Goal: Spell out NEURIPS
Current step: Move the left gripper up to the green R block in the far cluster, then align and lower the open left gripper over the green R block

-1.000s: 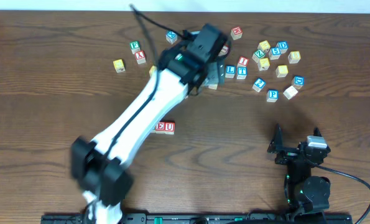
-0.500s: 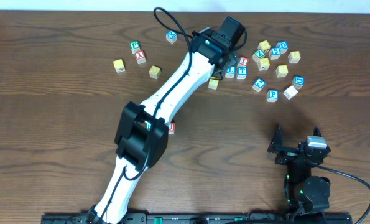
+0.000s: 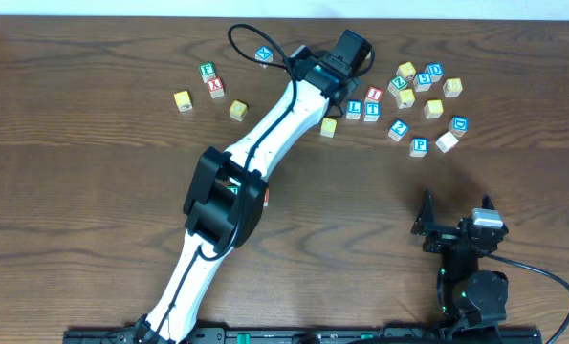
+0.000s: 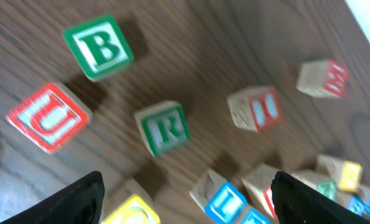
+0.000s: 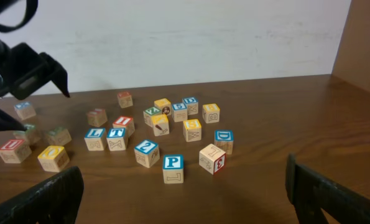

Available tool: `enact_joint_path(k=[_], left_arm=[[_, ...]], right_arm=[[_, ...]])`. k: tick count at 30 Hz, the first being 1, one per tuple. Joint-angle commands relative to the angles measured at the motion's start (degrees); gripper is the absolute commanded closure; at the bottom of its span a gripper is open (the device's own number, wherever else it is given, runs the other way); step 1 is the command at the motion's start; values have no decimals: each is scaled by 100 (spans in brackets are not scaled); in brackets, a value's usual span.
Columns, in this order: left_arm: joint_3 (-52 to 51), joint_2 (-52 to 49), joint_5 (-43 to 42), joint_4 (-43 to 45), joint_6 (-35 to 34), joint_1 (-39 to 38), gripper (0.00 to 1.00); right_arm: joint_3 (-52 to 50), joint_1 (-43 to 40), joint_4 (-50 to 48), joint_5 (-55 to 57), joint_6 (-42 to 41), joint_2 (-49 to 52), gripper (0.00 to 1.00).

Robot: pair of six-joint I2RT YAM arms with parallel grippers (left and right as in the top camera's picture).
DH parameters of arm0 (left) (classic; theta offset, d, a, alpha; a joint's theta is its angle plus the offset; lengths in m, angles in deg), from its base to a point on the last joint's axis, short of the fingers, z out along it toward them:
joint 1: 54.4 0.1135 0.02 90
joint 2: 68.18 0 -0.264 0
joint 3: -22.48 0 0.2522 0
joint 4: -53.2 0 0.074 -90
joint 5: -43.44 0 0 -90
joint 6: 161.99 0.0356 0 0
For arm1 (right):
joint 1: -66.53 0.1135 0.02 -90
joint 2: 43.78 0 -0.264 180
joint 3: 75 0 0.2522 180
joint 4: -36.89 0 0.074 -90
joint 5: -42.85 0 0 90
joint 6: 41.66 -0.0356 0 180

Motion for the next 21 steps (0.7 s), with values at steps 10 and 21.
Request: enact_joint_path(k=[10, 21], left_arm=[[168, -546, 157, 96, -223, 127, 17], [168, -654, 184, 98, -221, 153, 21]], right_arm=[[-7, 7, 24, 7, 48, -13, 1], [-7, 7, 24, 9, 48, -13, 1]])
